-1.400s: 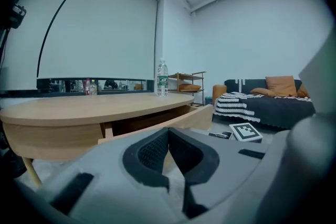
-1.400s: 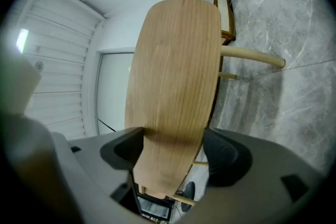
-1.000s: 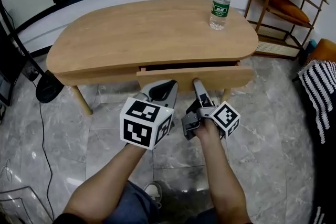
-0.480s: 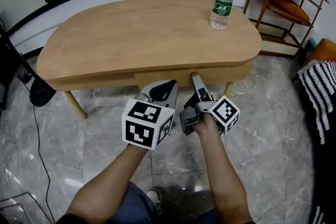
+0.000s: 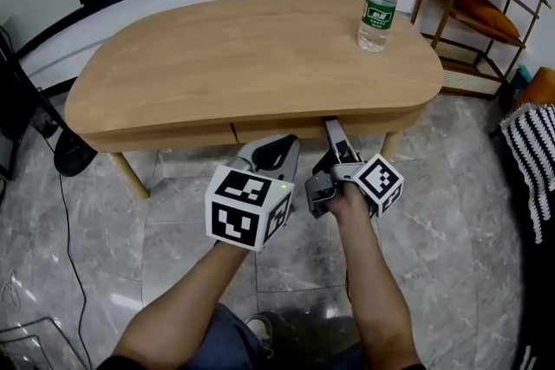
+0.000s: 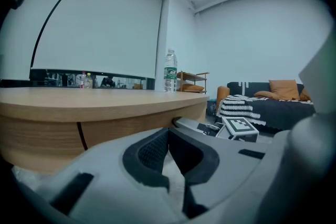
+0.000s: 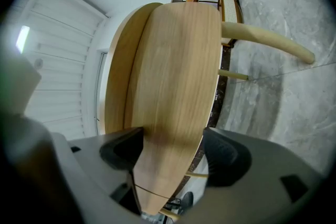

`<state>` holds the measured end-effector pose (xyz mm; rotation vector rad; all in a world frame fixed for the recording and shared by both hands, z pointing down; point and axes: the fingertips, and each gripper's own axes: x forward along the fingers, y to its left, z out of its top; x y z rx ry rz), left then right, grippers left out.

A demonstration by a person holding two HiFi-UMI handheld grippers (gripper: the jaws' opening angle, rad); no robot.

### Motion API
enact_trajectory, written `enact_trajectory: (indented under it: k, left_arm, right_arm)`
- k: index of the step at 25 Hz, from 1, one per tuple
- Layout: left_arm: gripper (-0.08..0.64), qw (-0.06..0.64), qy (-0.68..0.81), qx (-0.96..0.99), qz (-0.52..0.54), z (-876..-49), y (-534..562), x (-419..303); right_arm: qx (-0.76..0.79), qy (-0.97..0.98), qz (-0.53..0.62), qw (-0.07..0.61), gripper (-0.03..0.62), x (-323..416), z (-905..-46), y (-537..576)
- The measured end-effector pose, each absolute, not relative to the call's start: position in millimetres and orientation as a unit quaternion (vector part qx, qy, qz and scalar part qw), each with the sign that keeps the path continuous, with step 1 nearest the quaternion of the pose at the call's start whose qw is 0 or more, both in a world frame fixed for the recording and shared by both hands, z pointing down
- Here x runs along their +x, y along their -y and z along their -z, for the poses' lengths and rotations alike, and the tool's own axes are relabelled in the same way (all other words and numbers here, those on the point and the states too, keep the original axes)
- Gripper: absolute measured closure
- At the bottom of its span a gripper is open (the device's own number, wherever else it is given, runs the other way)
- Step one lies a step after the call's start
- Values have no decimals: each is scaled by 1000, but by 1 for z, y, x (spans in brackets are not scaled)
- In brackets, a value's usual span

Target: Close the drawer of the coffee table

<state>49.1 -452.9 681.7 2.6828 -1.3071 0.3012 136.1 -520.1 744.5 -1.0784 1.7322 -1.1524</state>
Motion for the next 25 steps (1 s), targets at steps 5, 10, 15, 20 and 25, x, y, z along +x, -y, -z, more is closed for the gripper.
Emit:
enact_trajectory:
  k: [5, 10, 15, 20, 25]
  left_arm:
    - [558, 82, 441, 890, -85, -675, 455, 49]
    - [558, 92, 440, 890, -73, -663, 444, 59]
    - [558, 88, 456, 882, -85, -642, 436, 50]
    - [558, 102, 456, 875, -127, -605, 426, 39]
    - [558, 107, 448, 876, -144, -520, 420, 33]
  right_arm:
    - [-423, -694, 448, 372, 274, 134, -743, 520]
    - [-444, -711, 427, 339, 336, 143, -735, 497]
    - [-452, -710, 432, 323, 340, 154, -714, 479]
    - [-476, -716, 427, 281, 407, 158, -663, 453]
    - [-491, -732, 409, 236, 473, 156, -567, 435]
